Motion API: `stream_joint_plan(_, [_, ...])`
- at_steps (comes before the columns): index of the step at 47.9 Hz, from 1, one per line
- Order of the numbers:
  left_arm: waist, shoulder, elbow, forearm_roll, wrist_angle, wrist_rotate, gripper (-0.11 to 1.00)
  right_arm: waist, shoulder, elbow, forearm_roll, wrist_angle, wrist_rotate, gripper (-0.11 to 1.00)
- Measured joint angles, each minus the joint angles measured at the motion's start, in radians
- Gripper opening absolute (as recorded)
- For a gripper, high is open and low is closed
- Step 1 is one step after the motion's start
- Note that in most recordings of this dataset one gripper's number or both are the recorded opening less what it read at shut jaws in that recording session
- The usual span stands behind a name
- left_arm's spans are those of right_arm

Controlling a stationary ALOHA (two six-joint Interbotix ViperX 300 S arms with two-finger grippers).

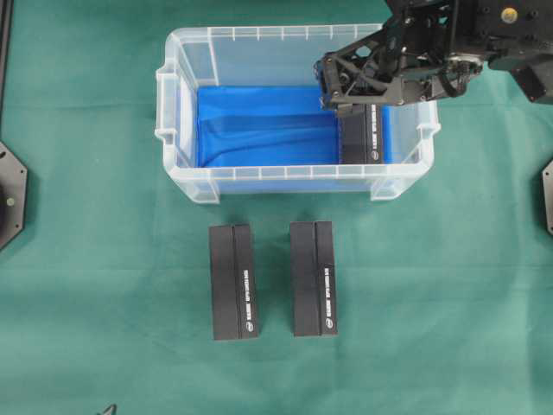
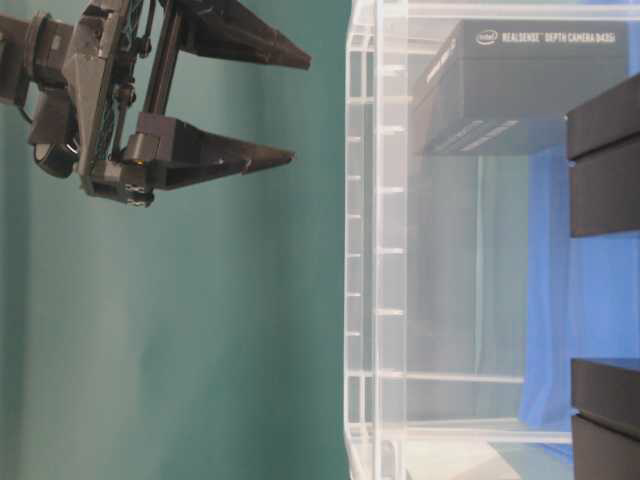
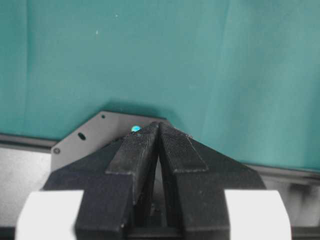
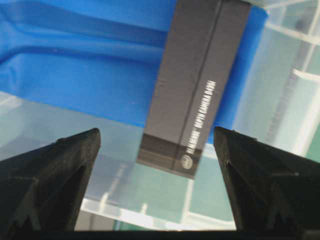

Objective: Take the box out of the case with the right arm.
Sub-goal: 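Move the right gripper over the right black box in the case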

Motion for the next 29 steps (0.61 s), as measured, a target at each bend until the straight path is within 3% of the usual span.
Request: stream_joint_plan(29, [0.000,-0.008,0.002,0.000,-0.002,0.000,0.00,0.000,0.017,0.000,0.000,0.014,0.011,0.90])
